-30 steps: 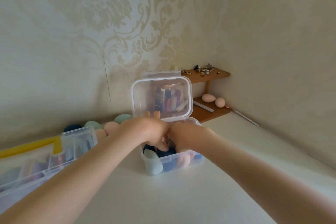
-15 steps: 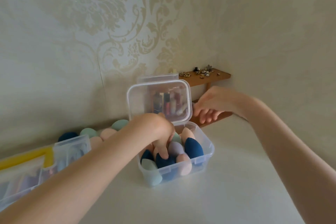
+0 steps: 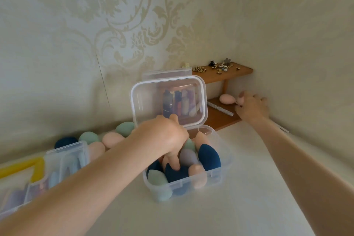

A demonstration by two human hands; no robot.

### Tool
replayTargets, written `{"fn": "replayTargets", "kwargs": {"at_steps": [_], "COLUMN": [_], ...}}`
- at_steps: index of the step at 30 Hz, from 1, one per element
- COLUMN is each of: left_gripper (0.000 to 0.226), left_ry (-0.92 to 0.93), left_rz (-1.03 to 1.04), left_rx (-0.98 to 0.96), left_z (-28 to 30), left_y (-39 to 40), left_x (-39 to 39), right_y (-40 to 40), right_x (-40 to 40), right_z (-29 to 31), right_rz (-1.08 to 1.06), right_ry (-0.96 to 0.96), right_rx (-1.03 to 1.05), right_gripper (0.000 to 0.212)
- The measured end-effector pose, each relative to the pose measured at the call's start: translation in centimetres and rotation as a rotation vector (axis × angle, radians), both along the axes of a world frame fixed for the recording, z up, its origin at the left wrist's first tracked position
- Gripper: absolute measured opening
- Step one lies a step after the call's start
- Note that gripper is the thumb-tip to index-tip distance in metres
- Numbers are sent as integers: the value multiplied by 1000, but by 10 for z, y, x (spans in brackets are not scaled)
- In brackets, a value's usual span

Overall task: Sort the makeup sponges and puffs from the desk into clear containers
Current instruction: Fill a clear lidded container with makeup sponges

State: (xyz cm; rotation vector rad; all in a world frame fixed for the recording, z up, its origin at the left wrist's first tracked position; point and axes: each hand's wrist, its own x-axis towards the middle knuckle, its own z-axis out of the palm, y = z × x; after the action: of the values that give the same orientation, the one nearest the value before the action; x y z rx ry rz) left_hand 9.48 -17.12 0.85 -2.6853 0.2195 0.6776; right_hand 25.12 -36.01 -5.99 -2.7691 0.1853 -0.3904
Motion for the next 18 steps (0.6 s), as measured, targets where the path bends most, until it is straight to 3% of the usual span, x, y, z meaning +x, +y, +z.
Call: {"fn": "replayTargets", "kwargs": {"at_steps": [3,5,7,10,13,18], "left_gripper": [59,57,57,63,72,56], "left_ry": [0,-5,-15,-35,-61,-13], "left_rz": [1,-6,-19,-31,-97,-261], "left_rx": [-10,-30,-64,-182,-345,-335], "left_z": [-2,-1,-1,-1,-4,-11], "left_y": [1,2,4,10,17,18], "left_x": [0,-1,-4,-10,-18,-25], "right_y": [7,14,20,25,23,35], "right_x": [-25,-46,-72,-108,-123,-131], "right_z": [32,56,76,90,88,81], "right_rz": [-18,110,408,828,973,901], "right_ry": [-197,-182,15,561,771,635], "right_rx": [122,263,362,473,264,-122], "right_gripper": [38,32,26,12,19,19]}}
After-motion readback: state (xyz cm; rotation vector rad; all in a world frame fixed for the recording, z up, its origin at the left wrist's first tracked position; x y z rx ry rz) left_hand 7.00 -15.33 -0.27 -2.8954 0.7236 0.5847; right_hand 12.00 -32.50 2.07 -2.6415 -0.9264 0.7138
